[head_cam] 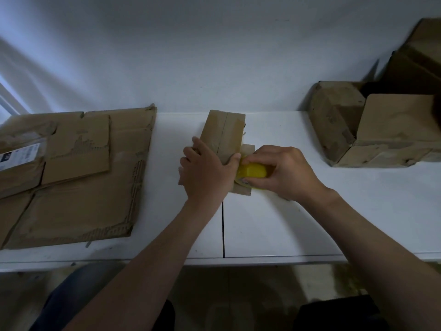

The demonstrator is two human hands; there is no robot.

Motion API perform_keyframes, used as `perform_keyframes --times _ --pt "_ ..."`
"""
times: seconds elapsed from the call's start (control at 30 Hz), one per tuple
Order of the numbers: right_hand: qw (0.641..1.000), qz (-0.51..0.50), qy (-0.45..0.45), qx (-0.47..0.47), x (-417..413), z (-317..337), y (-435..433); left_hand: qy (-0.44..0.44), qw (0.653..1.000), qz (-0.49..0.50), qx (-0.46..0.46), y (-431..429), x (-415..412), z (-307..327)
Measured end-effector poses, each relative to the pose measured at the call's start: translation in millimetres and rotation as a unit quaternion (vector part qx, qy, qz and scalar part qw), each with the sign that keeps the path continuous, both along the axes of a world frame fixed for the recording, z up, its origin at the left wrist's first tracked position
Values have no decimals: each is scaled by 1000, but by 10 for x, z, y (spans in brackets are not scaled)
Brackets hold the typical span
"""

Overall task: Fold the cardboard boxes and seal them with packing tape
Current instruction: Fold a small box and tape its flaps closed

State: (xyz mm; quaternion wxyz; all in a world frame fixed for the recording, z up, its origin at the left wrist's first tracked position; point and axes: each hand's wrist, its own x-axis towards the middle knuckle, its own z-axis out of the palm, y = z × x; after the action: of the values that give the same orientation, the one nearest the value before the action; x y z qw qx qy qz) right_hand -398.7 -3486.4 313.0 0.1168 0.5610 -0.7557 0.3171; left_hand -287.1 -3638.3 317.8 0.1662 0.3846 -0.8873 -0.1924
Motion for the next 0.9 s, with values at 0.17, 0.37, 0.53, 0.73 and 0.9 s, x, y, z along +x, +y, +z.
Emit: perform_keyframes --times 0.17,0.37,0.53,0.73,0.9 --pt "1000 23 -13 17 -40 28 40 25 999 -34 14 -114 46 -33" --pt "999 8 -44 5 -55 -6 64 109 989 -78 58 -302 197 -51" --pt "998 -4 -60 9 -96 -23 77 208 966 -69 139 -398 274 -140" --pt "998 -21 -67 2 -138 -32 109 316 902 -32 292 -484 318 -354" --pt "998 -20 -59 8 -111 -20 104 350 906 -33 235 -398 353 -414"
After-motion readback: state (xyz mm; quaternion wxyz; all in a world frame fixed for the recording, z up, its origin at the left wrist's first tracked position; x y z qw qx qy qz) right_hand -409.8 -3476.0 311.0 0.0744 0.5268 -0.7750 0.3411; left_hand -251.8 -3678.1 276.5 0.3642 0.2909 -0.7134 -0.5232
